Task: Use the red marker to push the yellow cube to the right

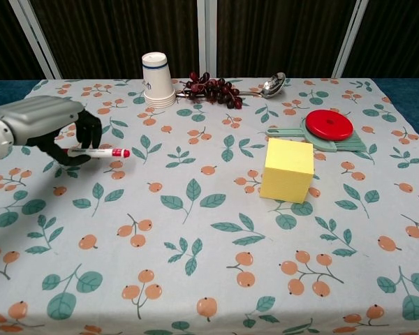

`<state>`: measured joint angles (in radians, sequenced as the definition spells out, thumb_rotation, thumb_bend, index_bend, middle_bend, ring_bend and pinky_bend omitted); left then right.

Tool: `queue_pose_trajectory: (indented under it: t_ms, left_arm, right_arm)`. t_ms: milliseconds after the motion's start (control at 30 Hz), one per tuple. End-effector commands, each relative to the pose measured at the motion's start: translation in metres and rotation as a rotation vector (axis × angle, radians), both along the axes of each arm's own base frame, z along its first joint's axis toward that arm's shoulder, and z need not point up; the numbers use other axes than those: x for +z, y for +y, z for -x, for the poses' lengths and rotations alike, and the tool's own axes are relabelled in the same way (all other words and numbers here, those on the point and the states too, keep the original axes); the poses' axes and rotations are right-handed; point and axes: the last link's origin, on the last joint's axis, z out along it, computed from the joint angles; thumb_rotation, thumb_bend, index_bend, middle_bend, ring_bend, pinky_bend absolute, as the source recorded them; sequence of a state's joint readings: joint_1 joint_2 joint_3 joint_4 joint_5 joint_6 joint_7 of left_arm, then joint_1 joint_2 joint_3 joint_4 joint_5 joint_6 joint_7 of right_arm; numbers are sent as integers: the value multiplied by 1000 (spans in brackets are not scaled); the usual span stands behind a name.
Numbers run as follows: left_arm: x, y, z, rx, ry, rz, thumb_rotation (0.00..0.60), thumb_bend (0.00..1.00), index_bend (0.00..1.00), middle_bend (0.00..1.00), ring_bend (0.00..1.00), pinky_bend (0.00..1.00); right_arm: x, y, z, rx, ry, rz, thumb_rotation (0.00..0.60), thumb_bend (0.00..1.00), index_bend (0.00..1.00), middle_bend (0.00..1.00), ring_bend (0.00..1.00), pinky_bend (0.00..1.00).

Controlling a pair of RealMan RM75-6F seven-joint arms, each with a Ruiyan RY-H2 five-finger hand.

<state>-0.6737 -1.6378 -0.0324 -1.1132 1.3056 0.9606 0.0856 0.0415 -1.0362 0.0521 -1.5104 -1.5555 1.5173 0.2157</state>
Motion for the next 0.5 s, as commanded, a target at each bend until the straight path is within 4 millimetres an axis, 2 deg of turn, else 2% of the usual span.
queue_pose_trajectory:
  t_ms: [33, 167, 267, 333, 433, 500]
  left_arm:
    - [0, -6, 7, 19, 1, 17, 600, 423, 562, 622, 436, 273]
    - [0, -11, 0, 30, -27, 25, 600, 416, 421, 491, 361, 273]
    - [3, -14, -5, 34, -27, 28, 600, 398, 281, 357, 259, 273]
    - [9, -15, -7, 42, -41, 16, 600, 386, 238, 312, 223, 274]
    - [29, -16, -3, 51, -53, -51, 600, 378, 226, 292, 211, 273]
    - [52, -17, 5, 69, -63, -131, 600, 371, 226, 292, 211, 271]
  right_arm:
    - [-1, -2, -2, 6, 1, -4, 600, 121, 75, 210, 26, 122]
    - [-2, -3, -5, 10, 2, -6, 600, 122, 75, 210, 26, 122]
    - [-1, -4, -6, 10, 2, -2, 600, 122, 75, 210, 26, 122]
    - [0, -4, -6, 8, 1, 0, 600, 122, 75, 211, 26, 122]
    - [1, -6, -4, -1, -6, -4, 600, 123, 75, 210, 26, 122]
    - [1, -8, -2, -9, -6, -12, 600, 124, 75, 210, 26, 122]
